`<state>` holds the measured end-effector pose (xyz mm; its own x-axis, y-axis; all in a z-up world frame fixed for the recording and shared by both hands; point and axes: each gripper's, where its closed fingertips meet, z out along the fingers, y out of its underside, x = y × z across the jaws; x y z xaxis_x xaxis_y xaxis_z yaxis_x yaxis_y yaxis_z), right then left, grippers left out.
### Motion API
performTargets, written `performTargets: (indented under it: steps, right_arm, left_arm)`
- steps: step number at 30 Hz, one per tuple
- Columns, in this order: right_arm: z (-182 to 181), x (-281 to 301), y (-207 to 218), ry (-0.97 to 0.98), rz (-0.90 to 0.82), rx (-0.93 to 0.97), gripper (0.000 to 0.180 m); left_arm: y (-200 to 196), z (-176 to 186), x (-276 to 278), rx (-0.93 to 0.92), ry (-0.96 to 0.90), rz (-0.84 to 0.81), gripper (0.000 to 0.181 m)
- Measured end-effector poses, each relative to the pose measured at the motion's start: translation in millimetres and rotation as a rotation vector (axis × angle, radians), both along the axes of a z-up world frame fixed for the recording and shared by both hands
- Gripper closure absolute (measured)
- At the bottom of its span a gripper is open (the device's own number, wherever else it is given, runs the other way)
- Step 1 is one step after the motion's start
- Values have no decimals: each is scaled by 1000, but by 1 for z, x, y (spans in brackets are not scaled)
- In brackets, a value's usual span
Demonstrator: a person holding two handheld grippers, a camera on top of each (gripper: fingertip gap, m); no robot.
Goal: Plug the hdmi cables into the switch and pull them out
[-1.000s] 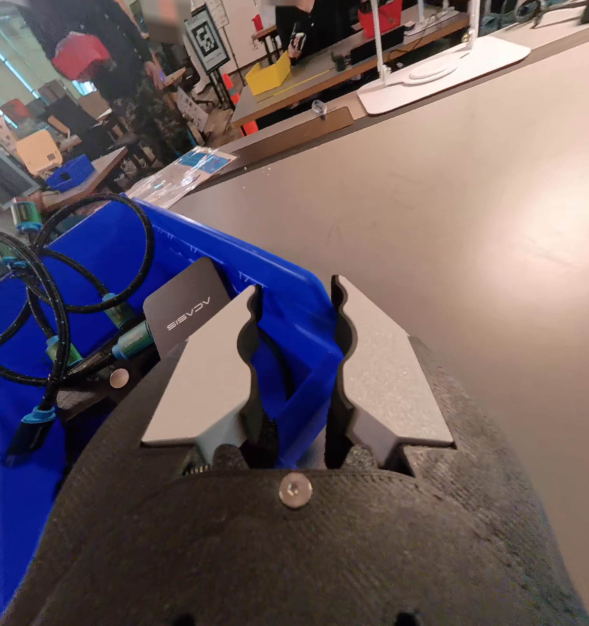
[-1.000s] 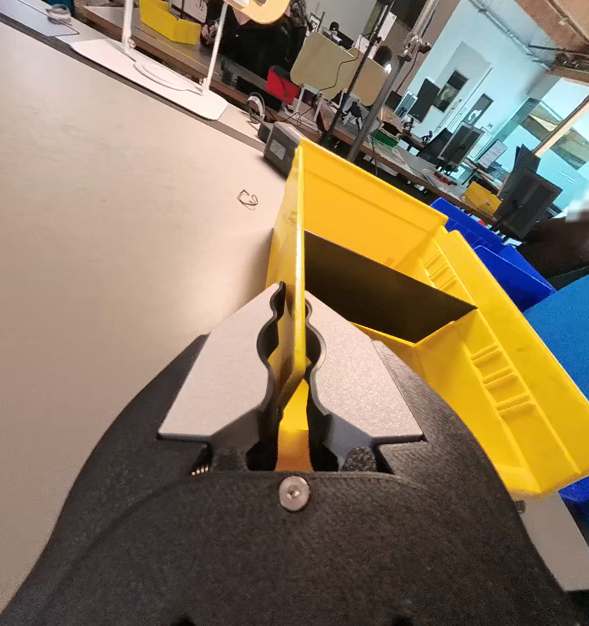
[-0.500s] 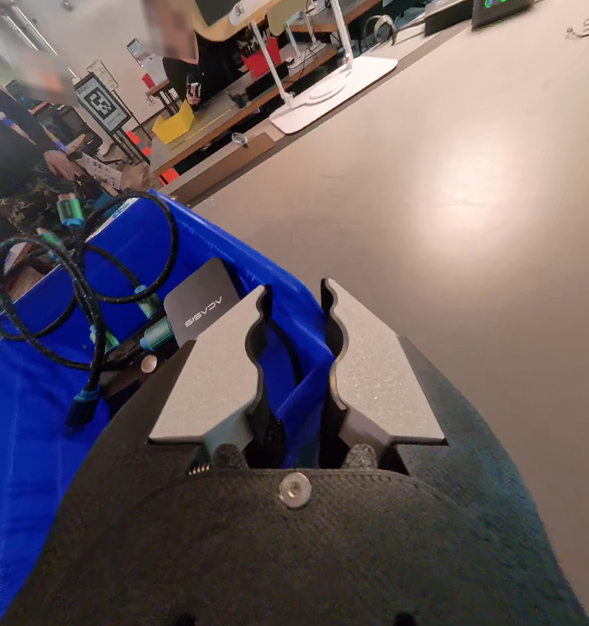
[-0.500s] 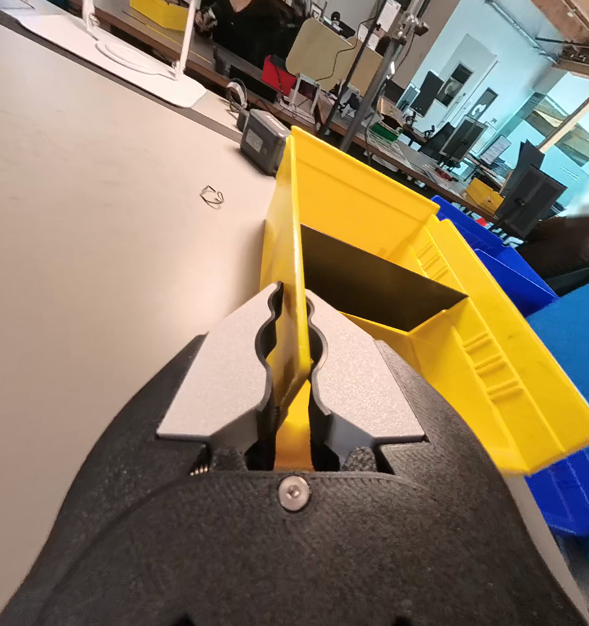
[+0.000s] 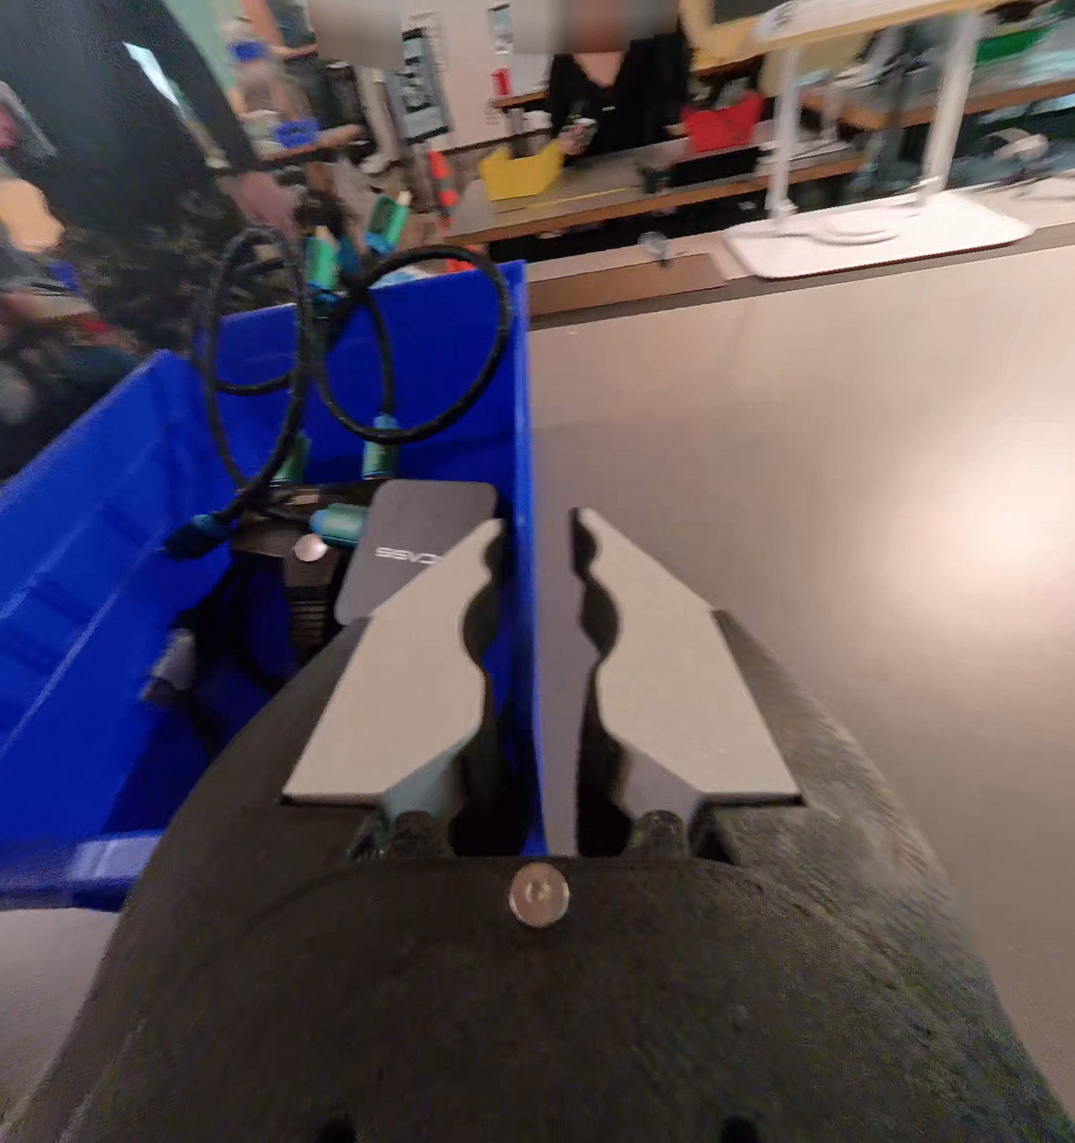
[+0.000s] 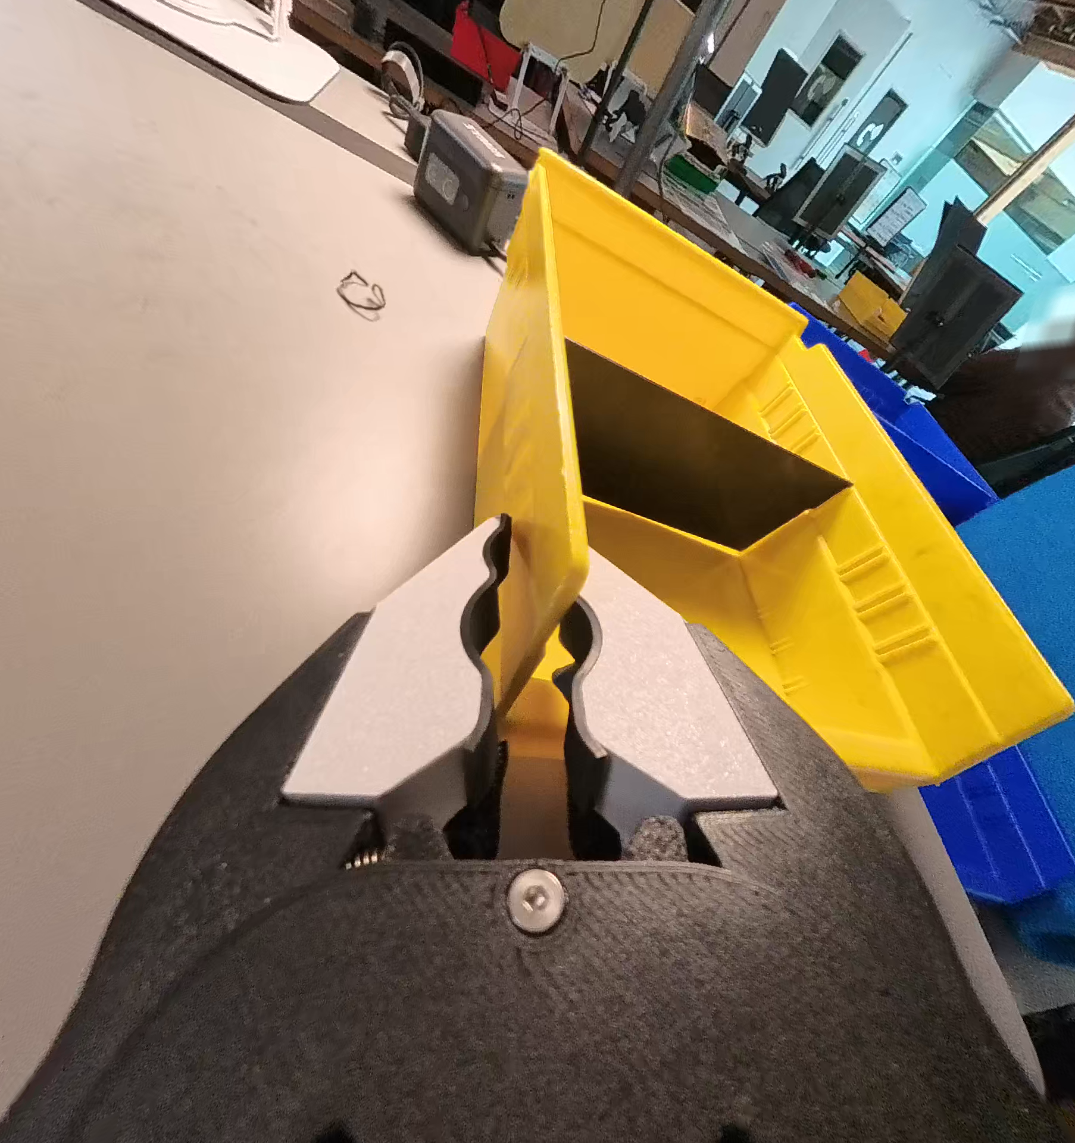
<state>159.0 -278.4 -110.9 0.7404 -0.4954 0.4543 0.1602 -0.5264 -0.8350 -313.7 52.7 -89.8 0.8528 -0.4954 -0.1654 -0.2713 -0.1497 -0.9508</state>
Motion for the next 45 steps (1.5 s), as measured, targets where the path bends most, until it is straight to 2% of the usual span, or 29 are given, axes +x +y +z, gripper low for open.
performTargets:
  steps: [1, 7, 13, 19, 20, 21, 22, 24, 26, 30, 32, 34, 36, 39, 42, 44, 45]
  right_arm:
    - [0, 4, 2, 1, -3, 0, 168]
    - [-1, 31, 8, 37, 11, -6, 171]
    - [-3, 60, 19, 77, 36, -10, 173]
    - [0, 60, 13, 104, 65, 4, 170]
    - [6, 55, 6, 101, 66, 10, 164]
    - [16, 50, -4, 78, 63, 15, 160]
    - [29, 43, -13, 38, 62, 24, 158]
    - [56, 22, -20, -35, 105, 64, 159]
    - [61, -5, -5, -15, 221, 75, 160]
    - [20, -35, 46, 147, 396, -16, 158]
    - [-4, -44, 72, 204, 450, -59, 158]
    - [-29, -53, 92, 275, 488, -110, 158]
    - [-50, -56, 102, 278, 478, -205, 159]
    - [-55, -57, 108, 184, 476, -267, 158]
    - [-57, -57, 109, 173, 477, -283, 160]
    - [-56, -56, 108, 192, 478, -273, 161]
    - [-56, -56, 107, 202, 477, -265, 161]
  left_arm:
    - [6, -2, -4, 19, 17, 33, 177]
    - [4, -2, -22, 40, -28, 25, 177]
    - [21, -2, -42, 69, 54, -21, 177]
    - [34, -4, -60, -44, 15, -101, 177]
    - [28, -2, -63, -92, -8, -114, 167]
    - [19, 5, -64, -115, -25, -138, 145]
    - [10, 17, -67, -109, -35, -157, 139]
    - [9, 46, -81, -41, -43, -122, 140]
    - [26, 60, -95, -43, -29, -78, 140]
    - [85, 40, -101, -243, 25, -64, 127]
    - [117, 23, -108, -295, 119, -19, 125]
    - [130, -3, -118, -429, 227, 26, 119]
    - [130, -11, -130, -483, 279, 95, 118]
    - [119, -2, -123, -468, 166, 70, 119]
    - [122, -18, -116, -550, 67, 30, 121]
    - [126, -32, -115, -619, 23, 17, 129]
    - [127, -35, -112, -631, -11, 1, 139]
